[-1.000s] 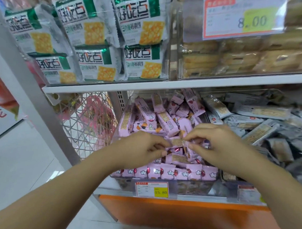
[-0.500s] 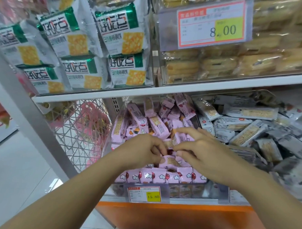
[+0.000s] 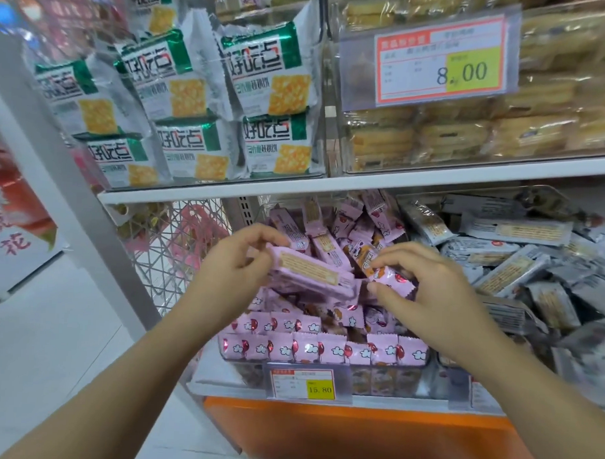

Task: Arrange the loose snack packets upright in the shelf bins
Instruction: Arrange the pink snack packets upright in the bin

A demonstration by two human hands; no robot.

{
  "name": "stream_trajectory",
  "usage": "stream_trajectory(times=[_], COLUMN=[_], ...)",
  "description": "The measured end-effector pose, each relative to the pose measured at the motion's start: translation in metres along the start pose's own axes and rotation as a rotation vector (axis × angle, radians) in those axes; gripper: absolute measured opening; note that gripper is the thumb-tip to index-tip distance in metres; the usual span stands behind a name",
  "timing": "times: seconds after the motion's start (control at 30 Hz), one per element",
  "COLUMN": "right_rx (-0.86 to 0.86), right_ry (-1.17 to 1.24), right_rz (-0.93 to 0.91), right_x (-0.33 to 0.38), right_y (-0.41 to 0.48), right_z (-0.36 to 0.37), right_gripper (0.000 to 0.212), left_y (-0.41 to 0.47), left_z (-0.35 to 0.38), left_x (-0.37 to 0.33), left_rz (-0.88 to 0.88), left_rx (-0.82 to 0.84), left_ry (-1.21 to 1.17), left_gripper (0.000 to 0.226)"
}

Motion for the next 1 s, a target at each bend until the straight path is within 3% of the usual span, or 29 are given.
stream_trajectory(times=[0.2,0.33,0.47,0.63,0.73,0.87,0.93,1.0], right_rx=[-0.035,-0.019,-0.013,0.002,0.010,-0.007,-0.018,-0.031], right_ry=[0.011,0.014,0.016,0.029,0.039,0.065,0.087,0.108], right_rz=[-0.001,-0.009,-0.008,-0.007,0.002,-0.004,-0.010,-0.007], right_x=[0.001,0.001,0.001,0.000,0.000,0.002,0.002,0.000], right_y=[0.001,0.000,-0.001,-0.001,-0.001,-0.001,0.000,0.000], right_z=[0.004,0.007,0.007,0.005,0.003,-0.004,-0.010,-0.015], right_gripper=[0.019,0.019,0.021,0.023,0.024,0.020,0.020,0.021], left_y=[-0.012,-0.022,-0.026,-0.020,-0.014,-0.011,-0.011,-0.010], left_z=[-0.043,-0.048,-0.027,-0.007,-0.001,0.008,0.024,0.047], left_x=[0.018,0.023,0.034,0.043,0.042,0.022,0.010,0.007], left_rz=[0.040,0.227,0.330,0.251,0.230,0.334,0.361,0.282], left_rx=[-0.320,-0.379,-0.198,0.039,0.072,0.052,0.180,0.425], left_ry=[0.060,0.396,0.743,0.932,1.034,0.889,0.666,0.490], left_gripper=[0.031,0.013,0.026,0.038,0.043,0.038,0.033,0.025])
Point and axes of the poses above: each hand's wrist, its own y-axis towards the middle knuckle, its own z-axis out of the palm, x = y × z, the point moved 6 cm from there along y, towards the middle knuckle, and after that the axes turned 3 degrees about -y, right-handed, at the moved point
